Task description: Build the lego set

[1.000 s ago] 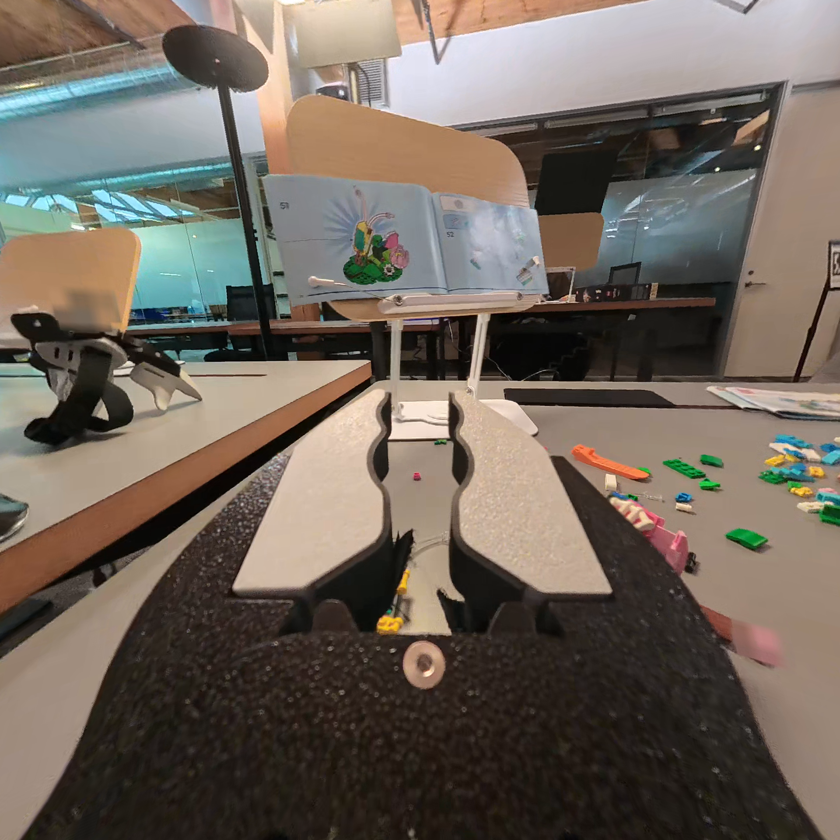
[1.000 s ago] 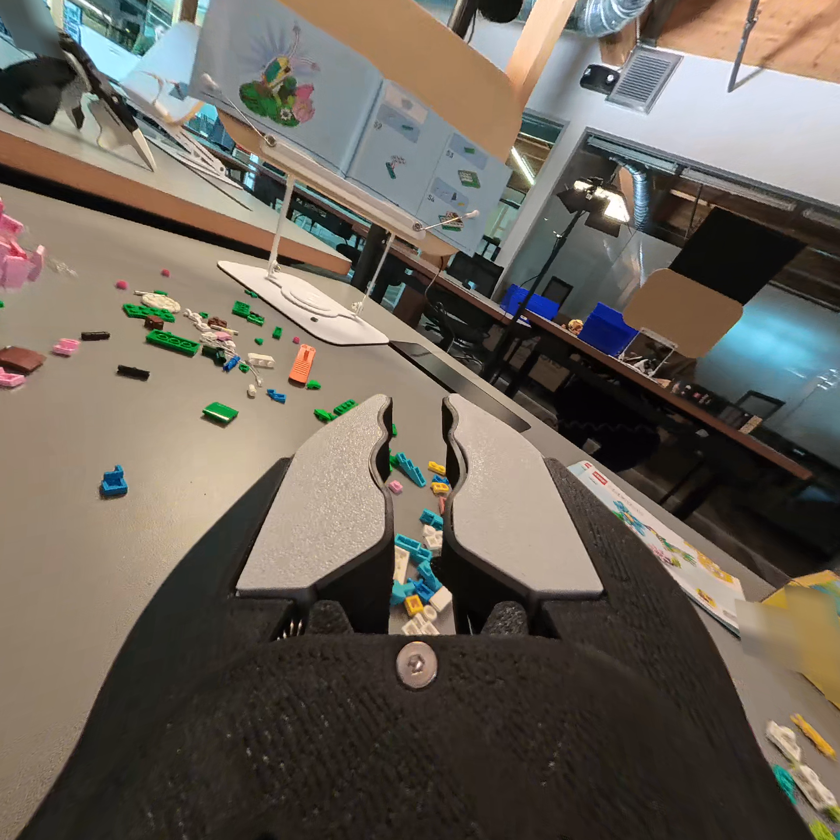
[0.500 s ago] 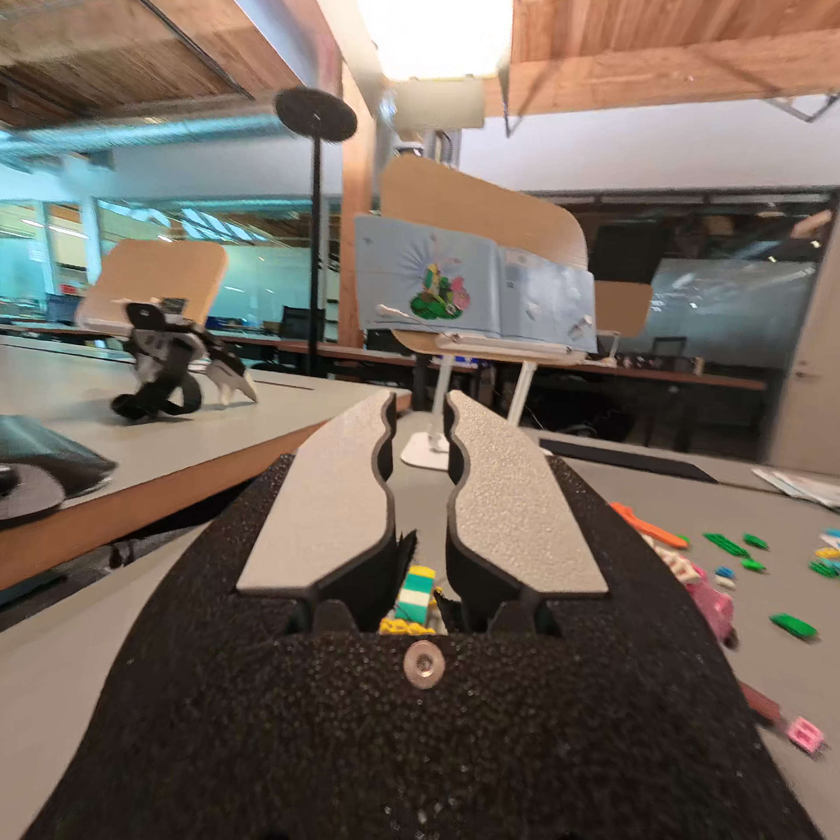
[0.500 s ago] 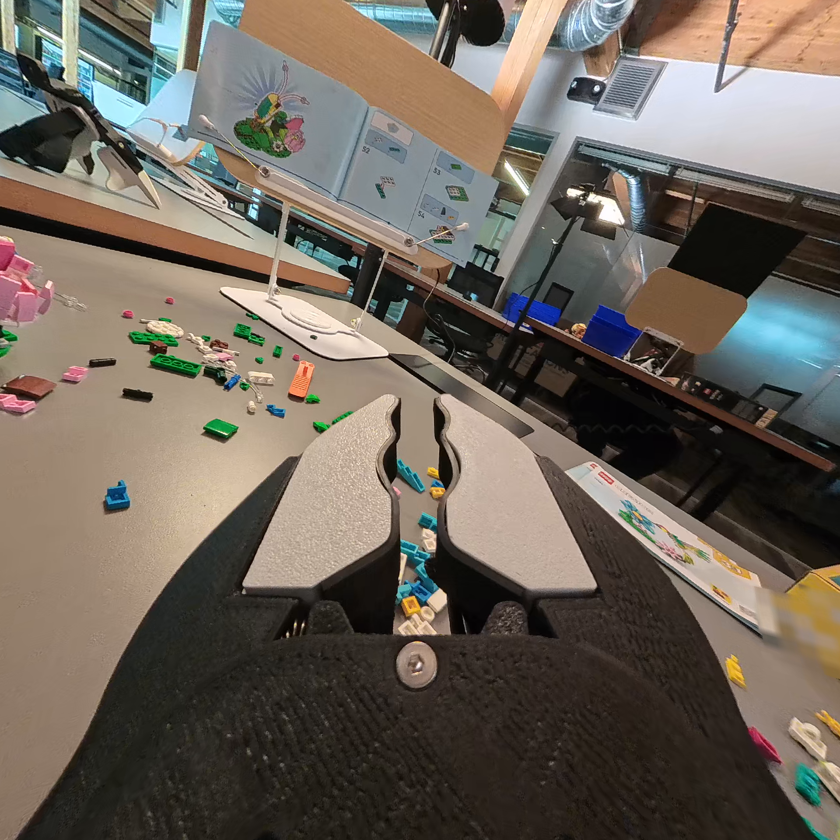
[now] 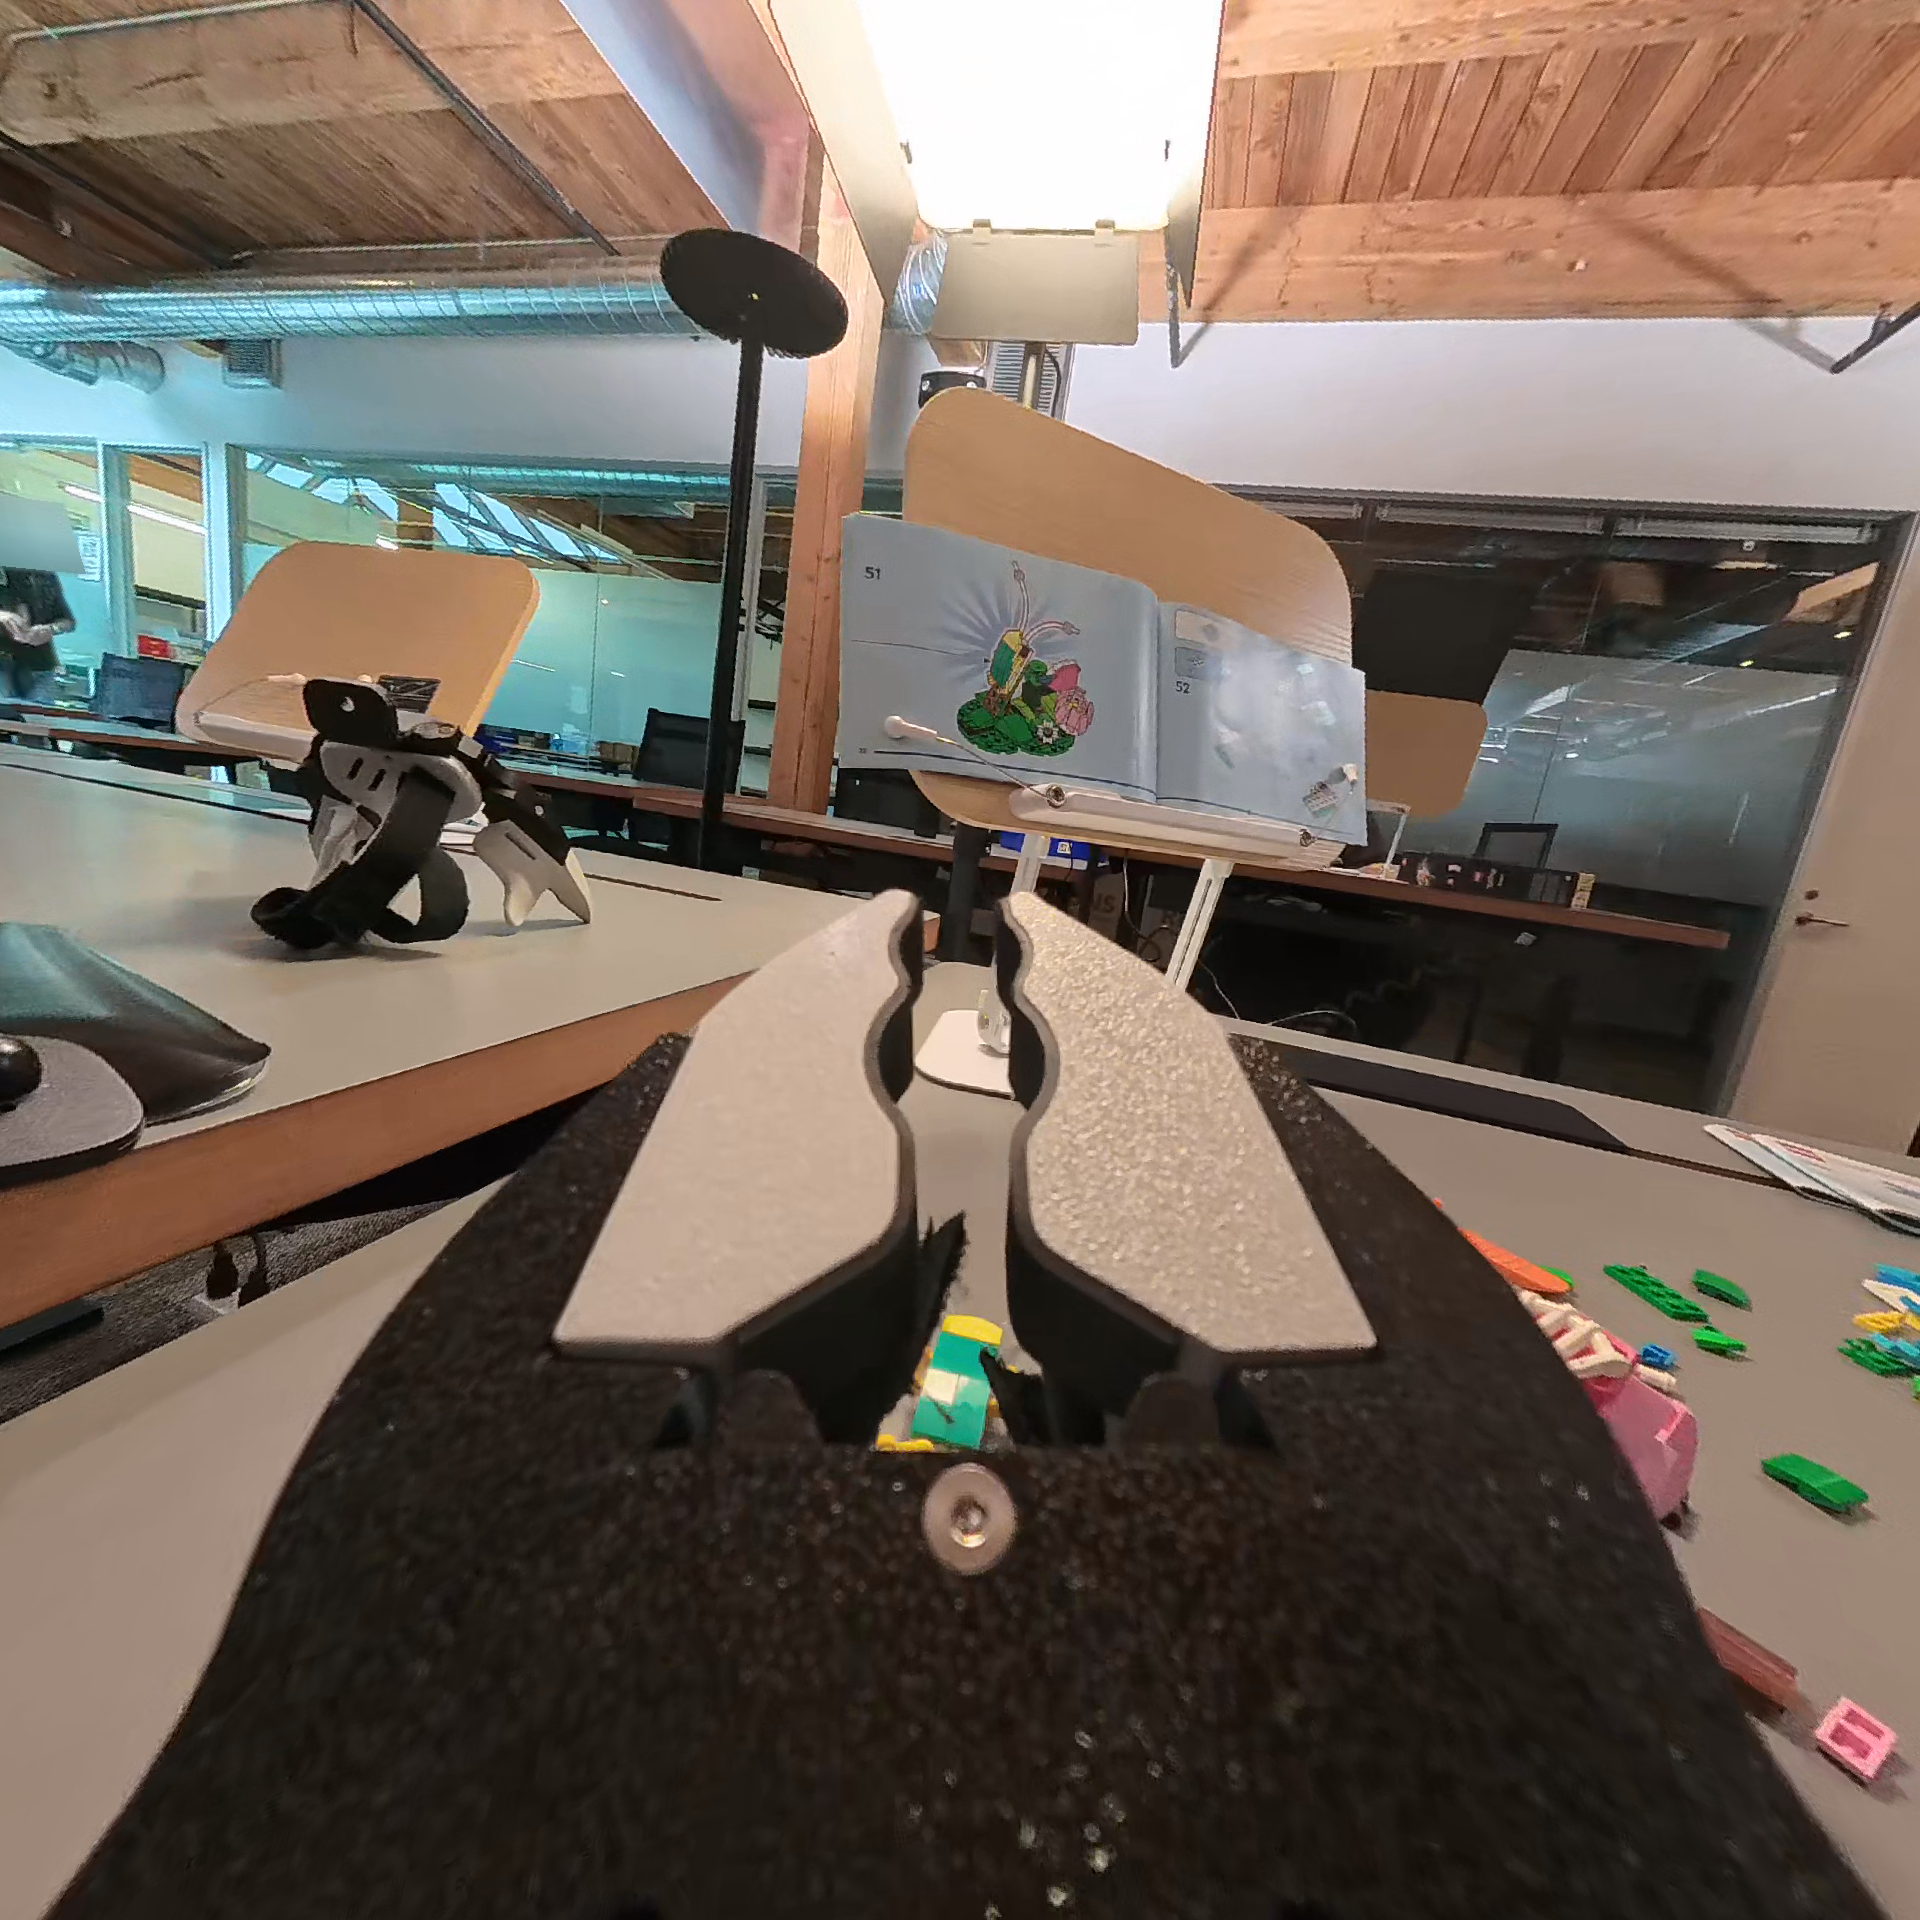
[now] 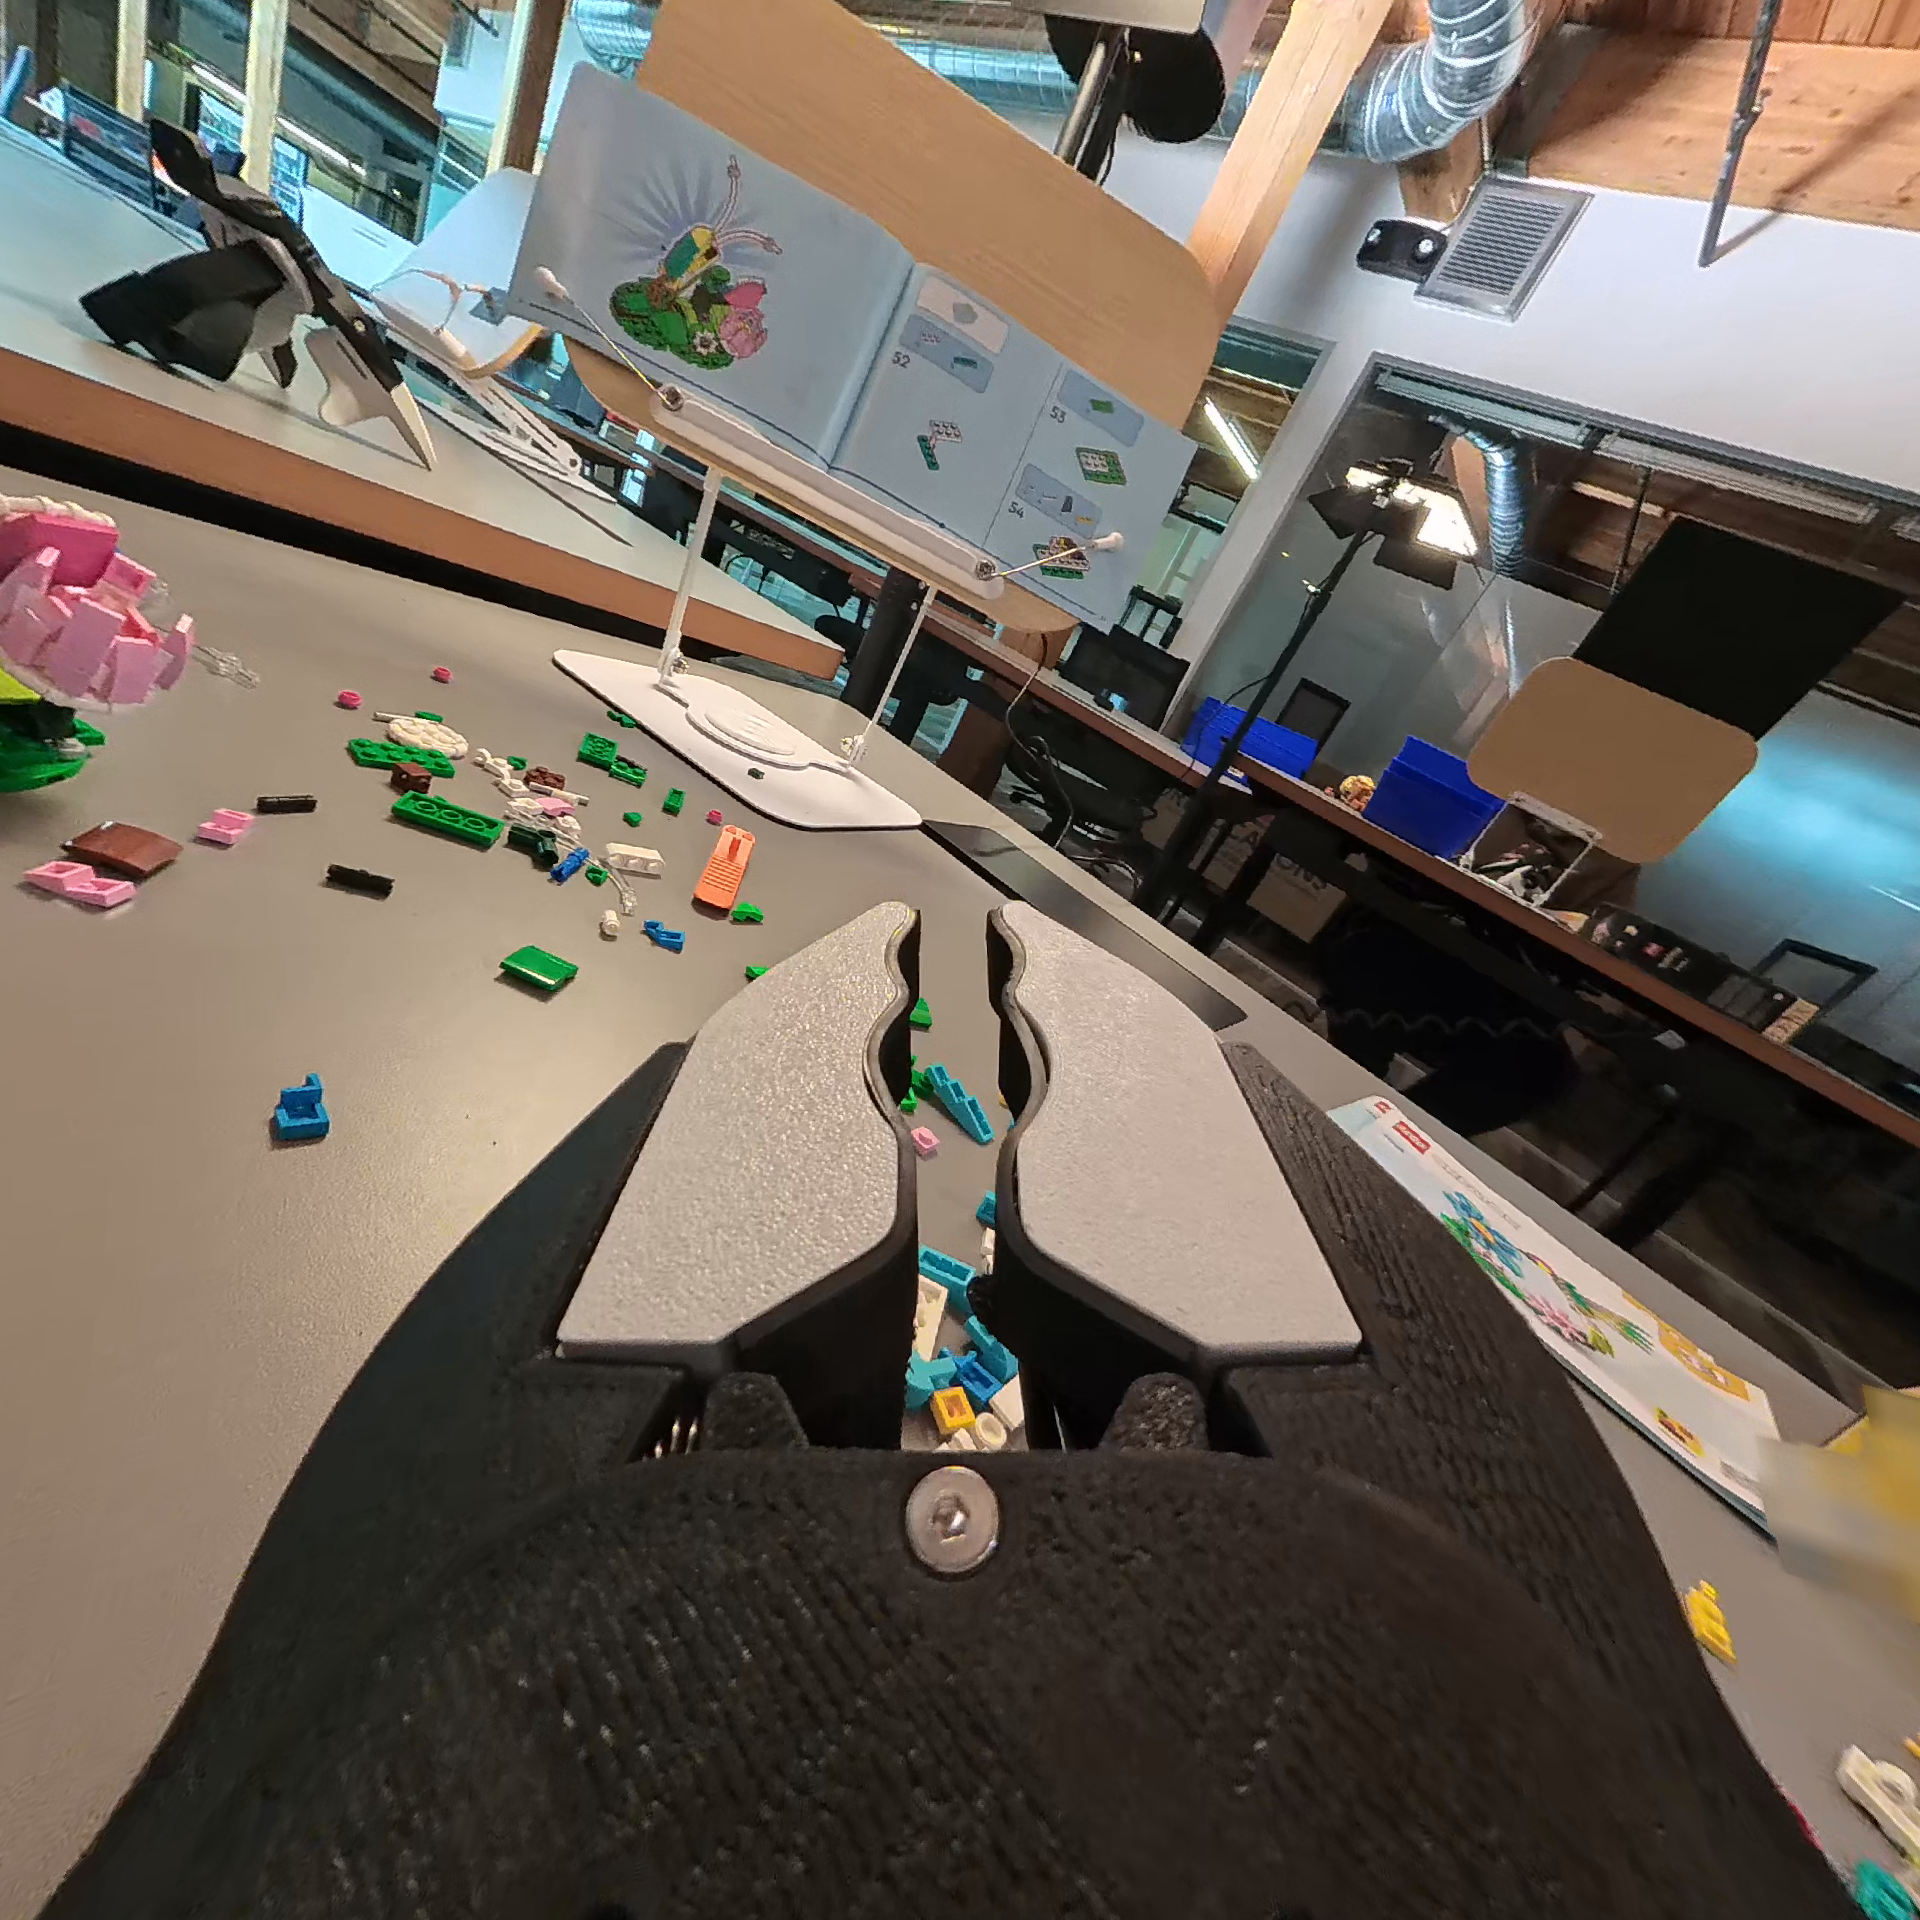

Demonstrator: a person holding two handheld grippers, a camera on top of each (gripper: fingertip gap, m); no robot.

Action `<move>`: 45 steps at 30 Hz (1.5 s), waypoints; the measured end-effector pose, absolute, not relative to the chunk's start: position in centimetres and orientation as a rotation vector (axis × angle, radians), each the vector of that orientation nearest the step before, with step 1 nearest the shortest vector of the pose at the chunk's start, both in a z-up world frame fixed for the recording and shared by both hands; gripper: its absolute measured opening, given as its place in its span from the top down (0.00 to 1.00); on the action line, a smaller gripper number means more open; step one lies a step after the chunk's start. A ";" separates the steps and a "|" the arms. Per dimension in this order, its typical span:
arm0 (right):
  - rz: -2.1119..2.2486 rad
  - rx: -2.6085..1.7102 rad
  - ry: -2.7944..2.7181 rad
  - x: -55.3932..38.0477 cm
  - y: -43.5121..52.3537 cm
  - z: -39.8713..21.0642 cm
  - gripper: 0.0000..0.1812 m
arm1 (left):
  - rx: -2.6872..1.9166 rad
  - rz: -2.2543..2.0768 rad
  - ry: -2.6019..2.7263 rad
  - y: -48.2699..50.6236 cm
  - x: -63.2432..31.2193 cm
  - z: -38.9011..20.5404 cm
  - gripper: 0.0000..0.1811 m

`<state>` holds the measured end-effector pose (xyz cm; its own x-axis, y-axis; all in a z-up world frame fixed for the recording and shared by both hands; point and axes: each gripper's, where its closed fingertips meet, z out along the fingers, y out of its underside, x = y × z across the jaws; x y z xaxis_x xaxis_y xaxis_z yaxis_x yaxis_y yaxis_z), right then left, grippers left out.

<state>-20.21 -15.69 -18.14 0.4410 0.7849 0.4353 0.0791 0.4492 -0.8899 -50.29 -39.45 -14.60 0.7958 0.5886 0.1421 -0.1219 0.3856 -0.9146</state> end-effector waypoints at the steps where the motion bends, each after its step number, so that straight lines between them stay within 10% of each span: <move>1: 0.551 -1.028 -1.031 -20.2 -15.6 -18.1 0.94 | -1.088 0.472 -0.491 -39.4 -50.3 -14.6 0.94; 45: 0.525 -1.031 -1.043 -20.2 -15.6 -18.3 0.95 | -2.143 0.037 -0.445 -37.0 -49.5 -27.5 0.70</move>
